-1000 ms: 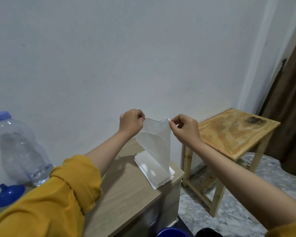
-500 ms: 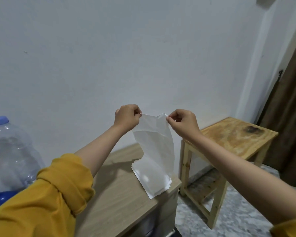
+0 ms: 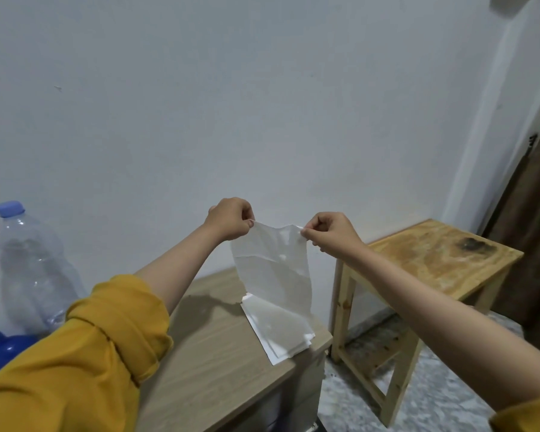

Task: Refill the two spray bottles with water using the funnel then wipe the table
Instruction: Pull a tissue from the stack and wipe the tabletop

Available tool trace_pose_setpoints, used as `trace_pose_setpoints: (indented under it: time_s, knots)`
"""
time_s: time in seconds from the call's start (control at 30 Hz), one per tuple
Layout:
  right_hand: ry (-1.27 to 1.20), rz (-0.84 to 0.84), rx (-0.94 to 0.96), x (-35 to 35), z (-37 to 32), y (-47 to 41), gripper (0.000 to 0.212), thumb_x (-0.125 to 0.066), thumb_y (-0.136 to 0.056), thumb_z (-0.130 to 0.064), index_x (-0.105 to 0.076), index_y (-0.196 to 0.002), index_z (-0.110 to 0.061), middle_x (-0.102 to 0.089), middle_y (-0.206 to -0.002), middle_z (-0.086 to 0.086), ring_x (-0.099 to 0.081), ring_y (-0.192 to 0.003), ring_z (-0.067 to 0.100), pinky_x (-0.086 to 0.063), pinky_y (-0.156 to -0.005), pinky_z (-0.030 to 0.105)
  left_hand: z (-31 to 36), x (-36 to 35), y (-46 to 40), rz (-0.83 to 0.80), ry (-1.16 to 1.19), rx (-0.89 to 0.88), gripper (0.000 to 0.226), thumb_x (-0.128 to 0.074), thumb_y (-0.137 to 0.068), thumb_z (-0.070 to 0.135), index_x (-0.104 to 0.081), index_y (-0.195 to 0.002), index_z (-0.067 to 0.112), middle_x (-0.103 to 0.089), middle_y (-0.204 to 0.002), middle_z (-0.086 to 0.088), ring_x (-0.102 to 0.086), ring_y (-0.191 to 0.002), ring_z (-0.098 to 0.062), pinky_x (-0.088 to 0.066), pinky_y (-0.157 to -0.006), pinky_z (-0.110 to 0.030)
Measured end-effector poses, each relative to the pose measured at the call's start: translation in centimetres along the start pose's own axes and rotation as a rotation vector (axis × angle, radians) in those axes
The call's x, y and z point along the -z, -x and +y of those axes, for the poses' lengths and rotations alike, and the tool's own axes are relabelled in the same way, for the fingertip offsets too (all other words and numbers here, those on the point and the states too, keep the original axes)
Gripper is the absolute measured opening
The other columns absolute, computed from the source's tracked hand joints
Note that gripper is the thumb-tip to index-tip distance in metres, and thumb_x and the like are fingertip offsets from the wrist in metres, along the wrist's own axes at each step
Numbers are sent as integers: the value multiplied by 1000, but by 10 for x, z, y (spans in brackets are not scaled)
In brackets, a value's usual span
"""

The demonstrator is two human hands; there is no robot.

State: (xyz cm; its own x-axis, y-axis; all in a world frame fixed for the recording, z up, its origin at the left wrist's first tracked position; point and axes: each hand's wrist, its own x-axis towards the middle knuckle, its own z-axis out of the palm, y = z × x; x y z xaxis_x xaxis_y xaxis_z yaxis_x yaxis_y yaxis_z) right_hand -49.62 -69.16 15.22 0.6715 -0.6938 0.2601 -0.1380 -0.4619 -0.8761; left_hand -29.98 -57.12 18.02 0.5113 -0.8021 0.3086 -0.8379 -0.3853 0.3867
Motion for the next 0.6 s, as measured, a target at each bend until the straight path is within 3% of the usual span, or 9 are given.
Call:
trace_pose_setpoints:
  time_s: [0.3, 0.6]
  knots:
    - [60, 58, 42, -9, 23, 1, 17, -66, -82, -14, -63, -66, -13, -61, -55, -4, -49, -43, 2, -39, -47, 17, 2, -22, -2, -18, -55, -22, 8, -58, -83, 13, -66, -84, 15, -60, -78, 9, -54, -80, -15, -36, -89, -33]
    - [121, 116, 124, -3, 27, -6, 12, -68, -82, -16, -66, -70, -11, -69, -67, 0, -62, -59, 11, -50, -58, 24, 7, -16, -9, 56, -70, -51, 10, -57, -81, 9, -67, -84, 12, -57, -73, 11, -53, -79, -15, -34, -91, -34]
